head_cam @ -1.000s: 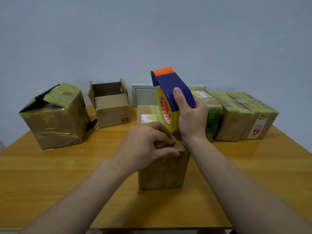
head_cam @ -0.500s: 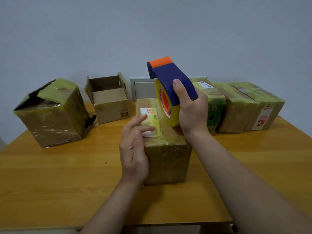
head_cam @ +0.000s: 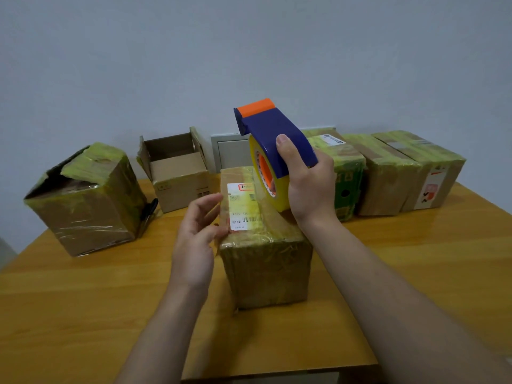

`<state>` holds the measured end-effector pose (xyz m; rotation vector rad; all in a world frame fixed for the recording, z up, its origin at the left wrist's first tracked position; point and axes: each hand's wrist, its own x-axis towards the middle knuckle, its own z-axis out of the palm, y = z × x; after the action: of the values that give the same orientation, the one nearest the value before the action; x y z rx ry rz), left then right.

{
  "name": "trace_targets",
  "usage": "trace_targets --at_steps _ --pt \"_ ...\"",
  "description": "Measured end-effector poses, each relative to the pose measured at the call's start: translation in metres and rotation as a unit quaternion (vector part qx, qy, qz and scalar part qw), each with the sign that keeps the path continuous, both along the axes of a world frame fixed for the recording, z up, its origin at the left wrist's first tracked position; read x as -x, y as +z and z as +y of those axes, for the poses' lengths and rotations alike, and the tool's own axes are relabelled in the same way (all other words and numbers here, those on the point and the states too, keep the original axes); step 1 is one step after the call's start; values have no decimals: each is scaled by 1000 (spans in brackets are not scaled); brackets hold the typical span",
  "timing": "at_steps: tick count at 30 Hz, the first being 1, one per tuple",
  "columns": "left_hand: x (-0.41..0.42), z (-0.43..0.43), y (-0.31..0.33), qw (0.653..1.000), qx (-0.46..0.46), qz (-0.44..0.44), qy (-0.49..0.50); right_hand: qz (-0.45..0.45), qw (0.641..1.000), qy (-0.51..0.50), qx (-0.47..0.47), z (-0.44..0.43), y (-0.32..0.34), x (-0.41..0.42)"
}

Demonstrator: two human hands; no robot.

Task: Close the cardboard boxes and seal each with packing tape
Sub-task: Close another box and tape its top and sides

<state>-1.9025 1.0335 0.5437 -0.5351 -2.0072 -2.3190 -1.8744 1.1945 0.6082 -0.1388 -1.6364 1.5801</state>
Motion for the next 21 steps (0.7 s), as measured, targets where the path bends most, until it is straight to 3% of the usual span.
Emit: trace_targets --at_steps 3,8,11,15,19,21 --pt "4 11 6 999 4 27 32 1 1000 3 1 -1 0 0" --pt "13 26 -20 999 -41 4 -12 -1 1000 2 13 1 -1 1" --pt "13 23 -33 997 -10 82 -2 1 1000 -1 1 -1 -1 1" --pt "12 16 -36 992 56 111 10 6 1000 -3 -7 -2 0 1" --pt "-3 5 -15 941 116 275 157 3 1000 11 27 0 -1 -1" --pt "-16 12 -6 906 140 368 156 9 999 15 33 0 -2 -1"
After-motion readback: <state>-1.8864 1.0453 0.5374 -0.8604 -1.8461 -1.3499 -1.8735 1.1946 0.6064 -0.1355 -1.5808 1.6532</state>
